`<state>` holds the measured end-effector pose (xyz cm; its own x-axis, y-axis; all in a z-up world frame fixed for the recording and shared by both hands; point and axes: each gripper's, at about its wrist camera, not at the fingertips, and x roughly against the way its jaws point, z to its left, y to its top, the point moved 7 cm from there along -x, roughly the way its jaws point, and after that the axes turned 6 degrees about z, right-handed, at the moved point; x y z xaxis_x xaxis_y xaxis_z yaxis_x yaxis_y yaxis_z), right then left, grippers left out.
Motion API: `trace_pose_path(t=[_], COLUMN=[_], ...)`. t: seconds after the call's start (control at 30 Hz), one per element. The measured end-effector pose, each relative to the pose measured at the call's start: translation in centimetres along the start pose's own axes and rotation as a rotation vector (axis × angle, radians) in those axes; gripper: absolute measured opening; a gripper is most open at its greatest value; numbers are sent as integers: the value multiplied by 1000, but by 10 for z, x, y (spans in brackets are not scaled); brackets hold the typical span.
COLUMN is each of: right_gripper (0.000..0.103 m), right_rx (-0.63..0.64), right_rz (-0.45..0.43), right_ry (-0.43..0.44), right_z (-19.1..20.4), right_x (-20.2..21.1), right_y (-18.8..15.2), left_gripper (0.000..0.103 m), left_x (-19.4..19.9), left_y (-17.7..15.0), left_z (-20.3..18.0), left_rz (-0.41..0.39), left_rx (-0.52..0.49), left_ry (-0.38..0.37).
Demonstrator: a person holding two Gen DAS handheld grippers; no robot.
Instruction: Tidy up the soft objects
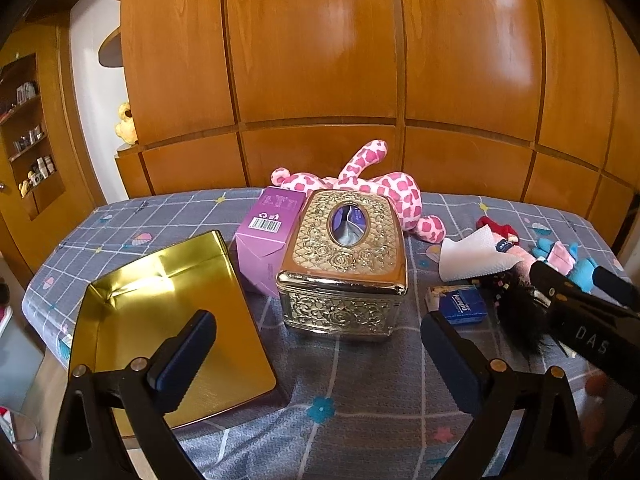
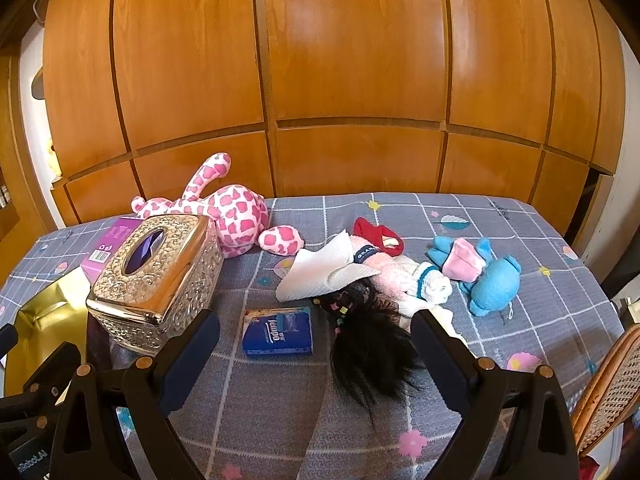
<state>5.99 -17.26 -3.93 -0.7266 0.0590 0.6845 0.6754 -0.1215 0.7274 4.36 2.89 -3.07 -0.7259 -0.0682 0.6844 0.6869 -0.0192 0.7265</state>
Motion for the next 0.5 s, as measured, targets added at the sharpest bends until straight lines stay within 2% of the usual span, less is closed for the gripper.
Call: trace_pose_path(t=[0.5], right_gripper=[98], right_rx=[-52], right_rz=[7], right_ry=[-64], right_z=[-48], right_x=[-7], right_y=[15], left_gripper=[103], left_x=[-1], left_y=[-1], left_z=[-12], left_rz=[-3], left_rx=[-56], left_ry=[-27])
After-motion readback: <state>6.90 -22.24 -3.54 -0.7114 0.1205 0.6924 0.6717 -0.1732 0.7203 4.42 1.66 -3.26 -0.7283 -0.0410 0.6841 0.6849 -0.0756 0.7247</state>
